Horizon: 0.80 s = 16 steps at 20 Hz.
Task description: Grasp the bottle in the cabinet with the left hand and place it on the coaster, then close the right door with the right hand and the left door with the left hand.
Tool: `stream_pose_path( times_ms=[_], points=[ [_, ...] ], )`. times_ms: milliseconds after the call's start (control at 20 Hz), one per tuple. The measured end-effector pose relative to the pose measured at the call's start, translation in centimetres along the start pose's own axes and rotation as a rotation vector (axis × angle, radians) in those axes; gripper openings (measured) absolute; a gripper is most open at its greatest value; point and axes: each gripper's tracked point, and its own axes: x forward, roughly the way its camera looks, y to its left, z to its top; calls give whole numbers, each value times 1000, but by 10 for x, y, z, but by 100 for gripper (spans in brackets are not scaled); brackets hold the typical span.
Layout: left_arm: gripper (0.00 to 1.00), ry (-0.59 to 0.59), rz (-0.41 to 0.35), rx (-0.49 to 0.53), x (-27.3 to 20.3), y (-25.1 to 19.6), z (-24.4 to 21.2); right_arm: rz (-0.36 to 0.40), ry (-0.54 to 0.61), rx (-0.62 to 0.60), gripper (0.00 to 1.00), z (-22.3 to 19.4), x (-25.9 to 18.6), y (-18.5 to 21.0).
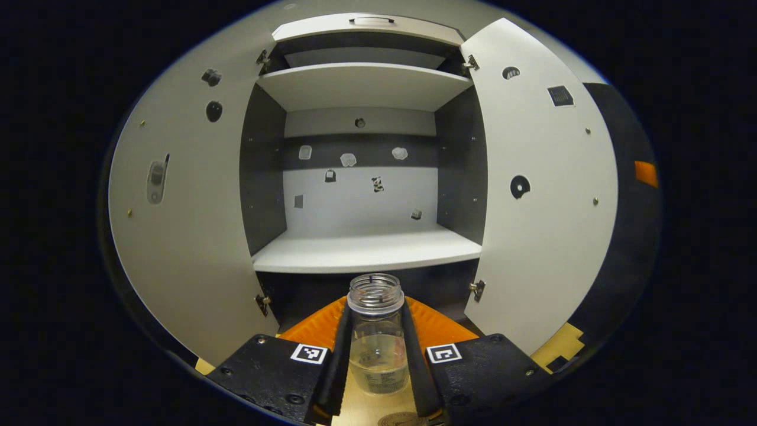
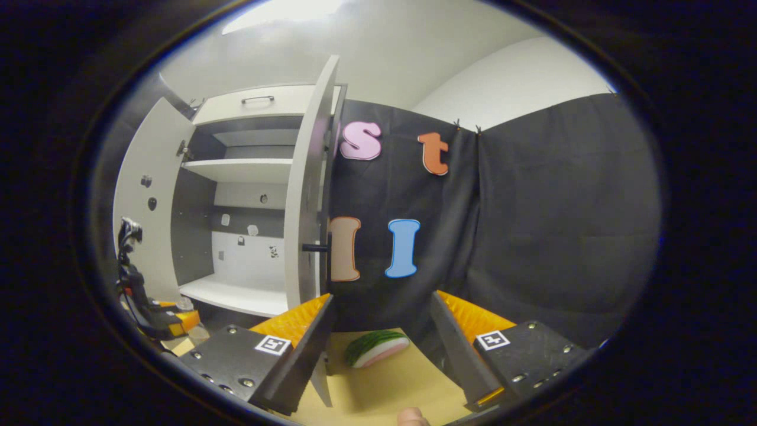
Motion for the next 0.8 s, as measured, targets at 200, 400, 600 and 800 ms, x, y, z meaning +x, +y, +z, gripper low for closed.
stream_pose_path(
  times_ms=[200,400,600,800],
  points=[
    [47,24,18,-31,-12,-9,-52,66,-12,11,98,10,5,10],
    [45,27,-49,-62,-20,-30,-92,110,-20,6,98,18,7,9],
    [47,78,-105,-145,-29,-40,-136,121,-29,5,98,24,0,3],
    [48,120,-97,-162,-33,-28,-171,114,-37,-17,100,26,-12,-15]
  ],
)
